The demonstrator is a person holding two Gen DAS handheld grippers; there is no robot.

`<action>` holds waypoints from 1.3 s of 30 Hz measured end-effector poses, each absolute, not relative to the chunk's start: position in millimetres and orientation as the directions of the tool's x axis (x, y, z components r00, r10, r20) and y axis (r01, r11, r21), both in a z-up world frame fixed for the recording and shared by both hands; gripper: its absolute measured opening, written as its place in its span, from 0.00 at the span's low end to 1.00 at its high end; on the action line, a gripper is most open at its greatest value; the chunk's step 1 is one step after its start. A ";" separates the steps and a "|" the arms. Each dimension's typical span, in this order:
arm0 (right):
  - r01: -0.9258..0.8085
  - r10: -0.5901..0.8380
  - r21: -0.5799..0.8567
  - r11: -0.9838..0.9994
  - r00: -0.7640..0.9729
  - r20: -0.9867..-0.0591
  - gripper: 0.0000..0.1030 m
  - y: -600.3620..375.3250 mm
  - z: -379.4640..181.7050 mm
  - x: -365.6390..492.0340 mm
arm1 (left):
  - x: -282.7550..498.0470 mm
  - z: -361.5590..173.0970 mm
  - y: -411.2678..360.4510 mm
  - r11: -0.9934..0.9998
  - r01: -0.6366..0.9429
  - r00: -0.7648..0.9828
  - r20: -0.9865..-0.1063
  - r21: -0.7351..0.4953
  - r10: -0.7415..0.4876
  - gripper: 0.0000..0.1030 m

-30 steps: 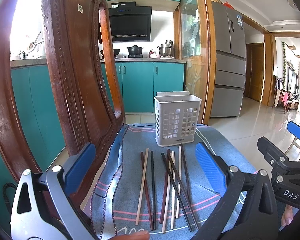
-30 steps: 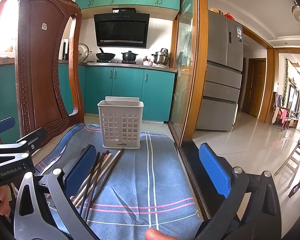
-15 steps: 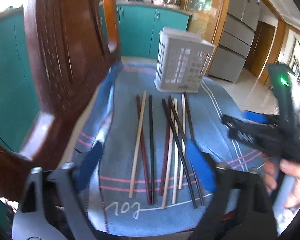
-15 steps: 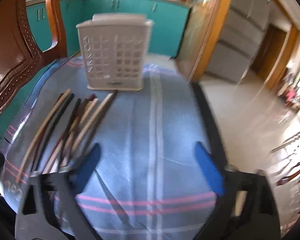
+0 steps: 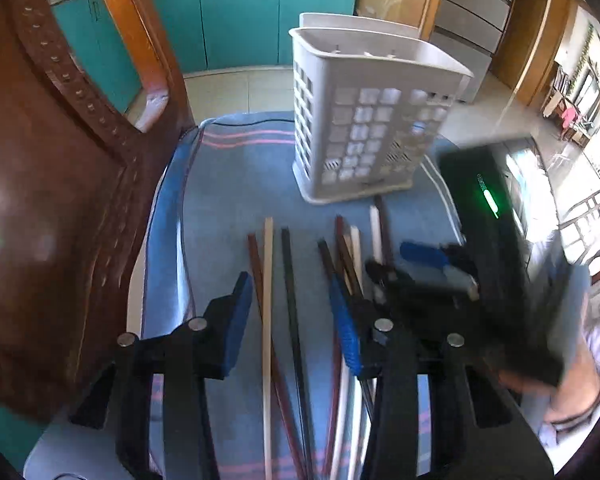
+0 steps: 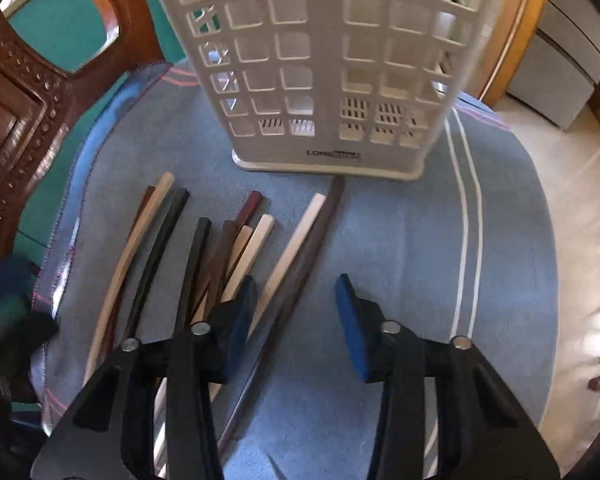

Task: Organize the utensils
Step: 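Grasp a light wooden chopstick with the left tool while the right tool grasps a chopstick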

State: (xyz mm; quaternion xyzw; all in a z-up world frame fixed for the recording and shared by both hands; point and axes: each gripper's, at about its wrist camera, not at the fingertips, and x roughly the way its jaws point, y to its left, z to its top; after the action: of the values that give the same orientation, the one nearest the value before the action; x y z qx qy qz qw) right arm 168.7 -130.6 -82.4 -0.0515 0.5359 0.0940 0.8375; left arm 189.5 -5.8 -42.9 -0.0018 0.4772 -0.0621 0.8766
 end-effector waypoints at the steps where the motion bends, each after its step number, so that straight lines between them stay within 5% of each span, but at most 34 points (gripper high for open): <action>1: -0.229 0.087 -0.013 0.973 0.423 -0.902 0.32 -127.0 -83.3 167.3 | 193.1 -47.9 -3.6 0.992 0.099 0.528 -0.841 -0.078 -0.119 0.40; 10: -0.290 0.051 -0.099 0.952 0.469 -0.882 0.12 -121.6 -92.2 143.2 | 204.0 -99.0 -10.2 0.995 0.094 0.444 -0.894 -0.028 -0.067 0.40; 19: -0.279 0.055 -0.101 0.955 0.503 -0.862 0.12 -137.5 -74.9 141.5 | 212.6 -120.4 -9.7 0.997 0.072 0.420 -0.906 -0.030 -0.058 0.40; 25: -0.279 0.067 -0.093 0.956 0.515 -0.855 0.12 -157.5 -52.4 120.4 | 196.2 -105.8 -13.1 0.997 0.078 0.432 -0.900 -0.025 -0.057 0.13; 39: -0.250 0.066 -0.074 0.965 0.510 -0.858 0.12 -169.5 -60.6 131.8 | 169.0 -81.5 -32.9 0.959 0.127 0.429 -0.857 -0.255 -0.285 0.13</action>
State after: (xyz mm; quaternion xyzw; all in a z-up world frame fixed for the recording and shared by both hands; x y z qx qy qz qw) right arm 131.8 -169.5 -60.6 -0.0944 0.4866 0.0916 0.8637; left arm 169.0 -32.9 -81.5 -0.0757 0.5203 -0.1225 0.8418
